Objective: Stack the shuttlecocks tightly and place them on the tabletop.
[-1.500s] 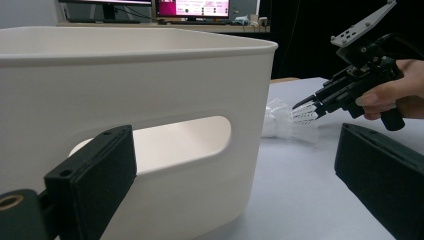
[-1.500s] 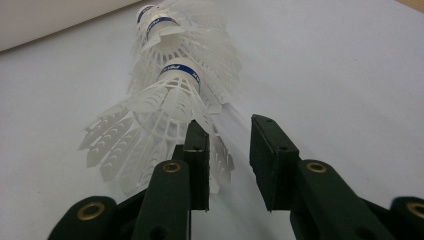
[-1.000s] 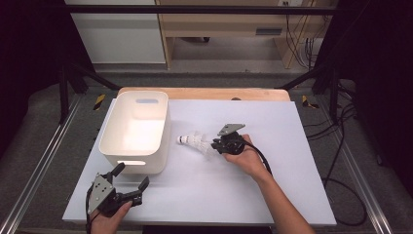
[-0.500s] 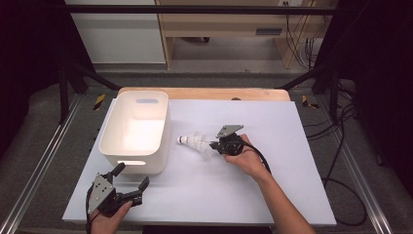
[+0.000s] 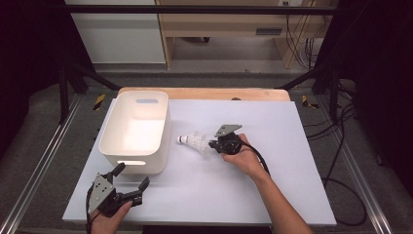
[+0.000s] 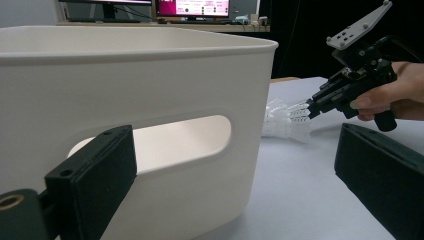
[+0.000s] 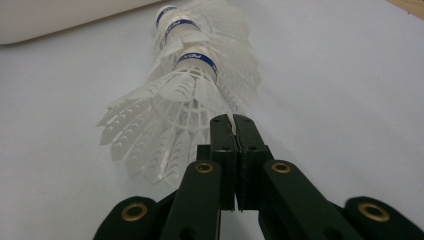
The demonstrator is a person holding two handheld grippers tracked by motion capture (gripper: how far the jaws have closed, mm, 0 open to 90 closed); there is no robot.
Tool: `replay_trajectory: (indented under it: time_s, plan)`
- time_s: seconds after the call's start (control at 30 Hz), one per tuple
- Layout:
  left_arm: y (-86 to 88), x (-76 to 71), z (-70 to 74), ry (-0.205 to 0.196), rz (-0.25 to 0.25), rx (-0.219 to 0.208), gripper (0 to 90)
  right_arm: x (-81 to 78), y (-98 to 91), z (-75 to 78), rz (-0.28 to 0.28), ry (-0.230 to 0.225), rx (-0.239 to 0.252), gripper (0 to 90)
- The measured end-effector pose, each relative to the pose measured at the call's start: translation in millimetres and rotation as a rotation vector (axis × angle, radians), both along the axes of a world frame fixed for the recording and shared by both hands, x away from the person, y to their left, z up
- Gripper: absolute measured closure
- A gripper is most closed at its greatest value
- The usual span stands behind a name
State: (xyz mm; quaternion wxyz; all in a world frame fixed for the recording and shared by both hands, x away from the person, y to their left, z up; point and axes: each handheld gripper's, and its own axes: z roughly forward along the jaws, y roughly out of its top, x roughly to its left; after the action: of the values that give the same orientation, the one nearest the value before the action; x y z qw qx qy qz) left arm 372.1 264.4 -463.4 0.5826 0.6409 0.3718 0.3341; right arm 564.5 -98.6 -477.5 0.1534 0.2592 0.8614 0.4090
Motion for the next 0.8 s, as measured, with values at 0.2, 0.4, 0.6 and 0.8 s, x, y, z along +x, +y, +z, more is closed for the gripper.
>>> replay_trajectory:
  time_s: [0.2,0.4,0.6,0.8]
  plan:
    - [-0.1,0.1,0.1,0.000,-0.001,0.000,3.4,0.8,-1.9,-0.5,-0.038,0.013,0.004,75.1]
    - [0.1,0.1,0.1,0.000,0.000,0.000,3.4,0.5,-3.3,1.9,-0.063,0.019,0.011,66.0]
    - [0.4,-0.1,0.2,-0.001,0.002,-0.001,3.3,-0.4,-3.5,3.3,-0.079,0.022,0.009,58.1]
    - [0.5,-0.2,0.2,-0.001,0.002,-0.001,3.4,-4.4,-5.4,7.5,-0.099,0.036,0.007,50.9]
